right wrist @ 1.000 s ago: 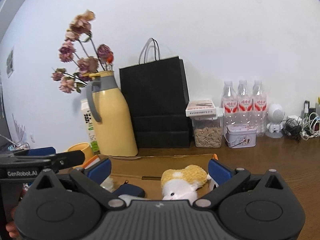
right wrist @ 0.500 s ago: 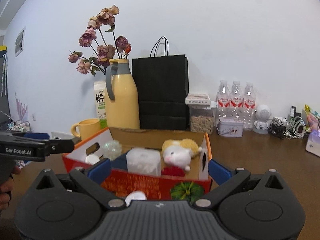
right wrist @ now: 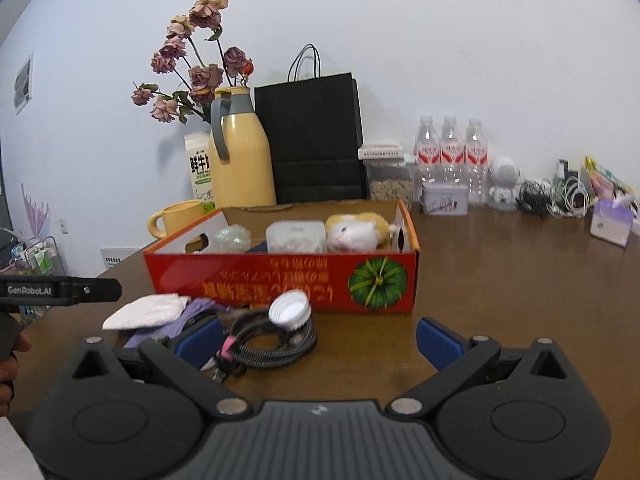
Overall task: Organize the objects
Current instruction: 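Lift both grippers out of the box toward the loose items on the table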
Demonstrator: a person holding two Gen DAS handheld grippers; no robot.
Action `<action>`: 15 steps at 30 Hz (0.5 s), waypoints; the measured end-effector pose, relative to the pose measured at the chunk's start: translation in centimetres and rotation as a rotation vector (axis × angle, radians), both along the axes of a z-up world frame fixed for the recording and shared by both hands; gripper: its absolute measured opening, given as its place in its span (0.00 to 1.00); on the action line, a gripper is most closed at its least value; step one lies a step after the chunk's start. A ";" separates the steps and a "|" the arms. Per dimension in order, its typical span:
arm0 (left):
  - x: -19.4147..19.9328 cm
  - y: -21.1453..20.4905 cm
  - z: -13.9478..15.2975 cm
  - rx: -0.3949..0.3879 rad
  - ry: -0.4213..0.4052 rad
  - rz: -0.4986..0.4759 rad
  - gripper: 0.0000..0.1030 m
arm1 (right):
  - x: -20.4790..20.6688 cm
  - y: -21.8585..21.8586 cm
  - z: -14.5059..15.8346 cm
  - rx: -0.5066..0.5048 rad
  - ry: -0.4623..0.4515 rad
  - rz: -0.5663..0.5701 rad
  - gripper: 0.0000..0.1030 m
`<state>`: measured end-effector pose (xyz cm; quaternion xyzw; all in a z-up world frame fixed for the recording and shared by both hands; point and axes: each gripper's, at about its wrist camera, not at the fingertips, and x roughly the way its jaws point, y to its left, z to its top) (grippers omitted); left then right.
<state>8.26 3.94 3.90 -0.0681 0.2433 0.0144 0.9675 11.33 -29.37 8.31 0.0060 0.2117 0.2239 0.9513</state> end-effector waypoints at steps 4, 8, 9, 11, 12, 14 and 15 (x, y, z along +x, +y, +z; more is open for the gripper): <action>-0.5 0.2 -0.2 -0.009 0.000 -0.006 1.00 | -0.6 0.2 -0.4 -0.002 0.016 -0.011 1.00; -0.9 0.6 -0.5 -0.018 0.003 0.000 1.00 | -0.8 0.8 -0.6 -0.015 0.023 -0.007 1.00; -1.0 0.7 -0.5 -0.020 0.002 0.003 1.00 | -0.9 0.9 -0.6 -0.018 0.024 -0.004 1.00; -1.1 1.0 -0.6 -0.022 0.001 0.008 1.00 | -0.9 1.0 -0.8 -0.025 0.028 0.000 1.00; -1.2 1.1 -0.6 -0.023 0.001 0.011 1.00 | -0.9 1.1 -0.9 -0.030 0.031 0.002 1.00; -1.4 1.4 -0.7 -0.026 0.002 0.018 1.00 | -0.7 1.4 -1.2 -0.044 0.040 0.007 1.00; -1.4 1.6 -0.7 -0.027 0.004 0.021 1.00 | -0.6 1.6 -1.4 -0.053 0.046 0.008 1.00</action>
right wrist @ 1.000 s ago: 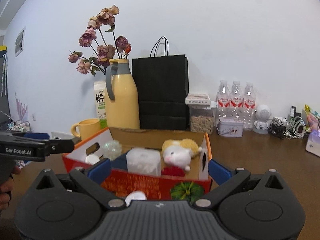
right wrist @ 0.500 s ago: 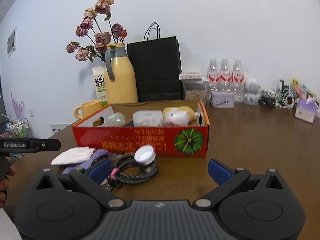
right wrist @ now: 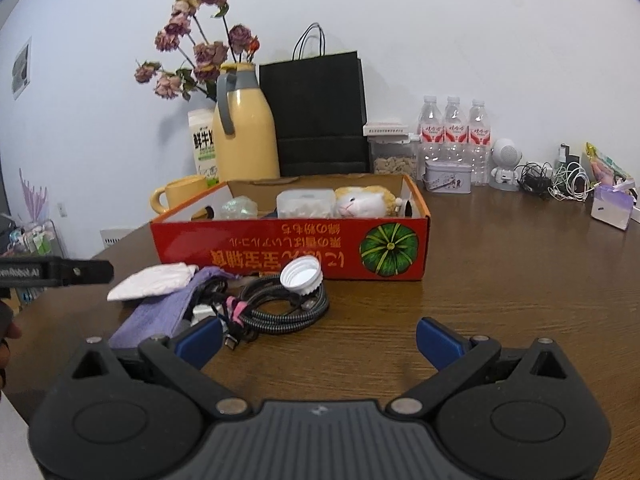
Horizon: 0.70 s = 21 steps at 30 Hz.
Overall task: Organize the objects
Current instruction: 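Lift both grippers out of the box toward the loose items on the table, then grasp the white bottle cap with the right gripper while the left grasps the white cloth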
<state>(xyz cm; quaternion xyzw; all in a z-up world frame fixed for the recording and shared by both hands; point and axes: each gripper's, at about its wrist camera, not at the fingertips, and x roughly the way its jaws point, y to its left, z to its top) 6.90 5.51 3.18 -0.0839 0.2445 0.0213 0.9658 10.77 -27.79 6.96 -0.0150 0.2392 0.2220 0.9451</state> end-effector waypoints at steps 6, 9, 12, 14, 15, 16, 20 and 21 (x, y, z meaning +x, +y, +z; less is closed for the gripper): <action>0.1 1.0 -0.4 -0.006 0.014 0.020 1.00 | 1.2 2.0 -0.9 -0.063 0.022 0.034 1.00; 0.1 1.6 -0.5 -0.010 0.019 0.032 1.00 | 2.0 3.1 -0.8 -0.092 0.009 0.052 1.00; 0.1 2.2 -0.6 -0.015 0.020 0.045 1.00 | 3.3 4.1 -0.4 -0.126 -0.018 0.054 0.96; 0.2 2.5 -0.7 -0.017 0.024 0.055 1.00 | 4.5 4.8 -0.1 -0.159 -0.038 0.048 0.86; 0.2 2.6 -0.7 -0.019 0.025 0.058 1.00 | 5.1 5.2 0.0 -0.173 -0.042 0.045 0.78; 0.2 2.8 -0.7 -0.022 0.026 0.058 1.00 | 5.8 5.6 0.0 -0.180 -0.043 0.044 0.74; 0.3 3.1 -0.7 -0.019 0.027 0.065 1.00 | 8.4 7.1 -0.4 -0.194 -0.024 0.062 0.58; 0.3 3.2 -0.7 -0.019 0.028 0.068 1.00 | 8.8 7.5 -0.5 -0.198 -0.022 0.069 0.56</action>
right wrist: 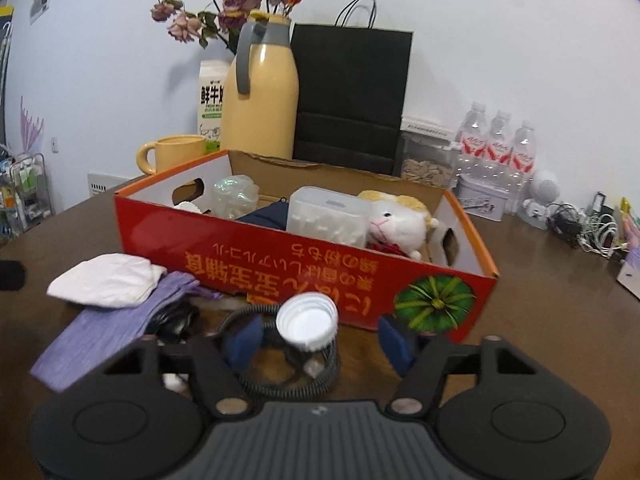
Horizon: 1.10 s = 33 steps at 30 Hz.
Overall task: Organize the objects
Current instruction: 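Grasp the white bottle cap with the right gripper while the left grasps the white cloth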
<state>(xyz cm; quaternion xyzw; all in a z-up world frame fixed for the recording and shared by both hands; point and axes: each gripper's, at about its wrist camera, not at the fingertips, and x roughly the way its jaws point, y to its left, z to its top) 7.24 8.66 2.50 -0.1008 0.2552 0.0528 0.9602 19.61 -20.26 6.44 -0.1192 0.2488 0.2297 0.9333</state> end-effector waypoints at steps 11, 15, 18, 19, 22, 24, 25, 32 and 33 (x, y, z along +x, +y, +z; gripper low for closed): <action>1.5 -0.7 -0.7 0.009 0.041 -0.008 1.00 | 1.4 1.4 -1.5 -0.013 0.010 0.021 0.38; 2.4 -1.2 -1.0 0.012 0.062 -0.025 1.00 | 0.7 1.0 -1.3 0.012 -0.043 0.015 0.38; 3.5 -1.5 -1.3 0.001 0.089 -0.031 1.00 | -0.1 0.2 -0.7 0.053 -0.092 0.008 0.38; 3.9 -1.6 -1.3 -0.003 0.096 -0.034 1.00 | -0.3 -0.2 -0.6 0.067 -0.106 0.002 0.38; 5.2 -1.9 -1.2 -0.017 0.115 -0.048 1.00 | -1.0 -1.1 -0.3 0.089 -0.135 -0.019 0.38; 6.1 -2.2 -1.2 -0.019 0.125 -0.055 1.00 | -1.2 -1.8 -0.2 0.104 -0.144 -0.031 0.38; 6.6 -2.4 -1.1 -0.016 0.130 -0.058 1.00 | -1.3 -2.1 -0.2 0.110 -0.144 -0.036 0.38; 9.2 -3.6 -1.6 -0.001 0.171 -0.047 1.00 | -1.5 -3.0 -0.2 0.140 -0.139 -0.049 0.38; 9.4 -3.9 -1.7 0.010 0.173 -0.041 1.00 | -1.6 -3.0 -0.2 0.141 -0.140 -0.047 0.38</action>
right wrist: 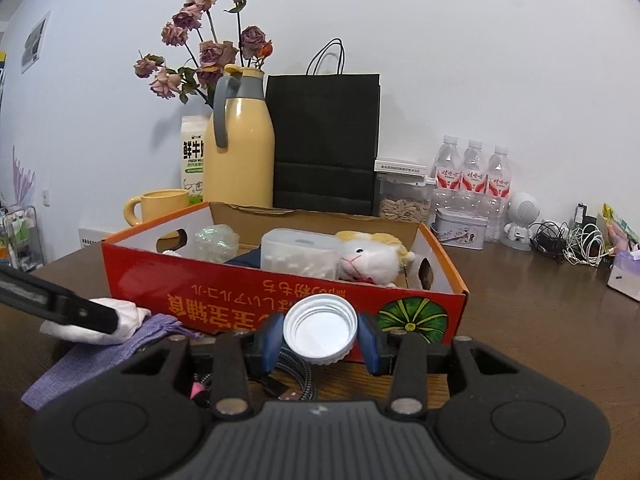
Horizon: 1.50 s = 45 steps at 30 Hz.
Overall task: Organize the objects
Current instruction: 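Grasp the white bottle cap with the right gripper while the left grasps the white cloth, then carry the bottle cap and white cloth into the box while opening both grippers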
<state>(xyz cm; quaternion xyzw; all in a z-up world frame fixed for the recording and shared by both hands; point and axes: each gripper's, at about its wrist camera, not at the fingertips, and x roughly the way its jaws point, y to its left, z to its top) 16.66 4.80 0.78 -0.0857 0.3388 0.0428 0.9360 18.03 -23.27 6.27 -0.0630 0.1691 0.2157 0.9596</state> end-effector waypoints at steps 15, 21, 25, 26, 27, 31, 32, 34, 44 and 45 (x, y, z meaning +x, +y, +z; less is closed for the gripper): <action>-0.1 -2.1 -1.0 0.163 -0.046 0.018 1.00 | -0.2 0.0 0.1 0.014 0.003 0.028 0.38; 0.1 -2.1 -1.4 0.172 -0.046 0.021 1.00 | -0.2 0.1 0.1 0.014 0.003 0.027 0.38; 0.1 -1.8 -1.6 0.154 -0.050 0.026 1.00 | -0.2 0.1 0.1 0.014 0.004 0.027 0.38; 0.1 -1.7 -1.7 0.150 -0.052 0.027 1.00 | -0.2 0.1 0.1 0.014 0.004 0.026 0.38; 0.1 -1.7 -1.7 0.148 -0.055 0.027 1.00 | -0.3 0.1 0.1 0.014 0.004 0.026 0.38; -0.2 -1.6 -1.7 0.141 -0.073 0.023 0.98 | -0.3 0.1 0.1 0.014 0.004 0.026 0.38; -0.3 -1.5 -1.7 0.132 -0.080 0.018 0.96 | -0.3 0.1 0.1 0.015 0.004 0.026 0.38; -0.6 -1.4 -1.5 0.115 -0.095 0.014 0.95 | -0.3 0.1 0.1 0.014 0.004 0.026 0.38; -2.8 -1.9 0.5 0.115 -0.194 -0.008 0.93 | -0.4 0.2 0.1 0.016 0.001 0.029 0.38; -3.0 -2.0 0.8 0.116 -0.205 -0.014 0.93 | -0.4 0.2 0.1 0.016 0.000 0.029 0.38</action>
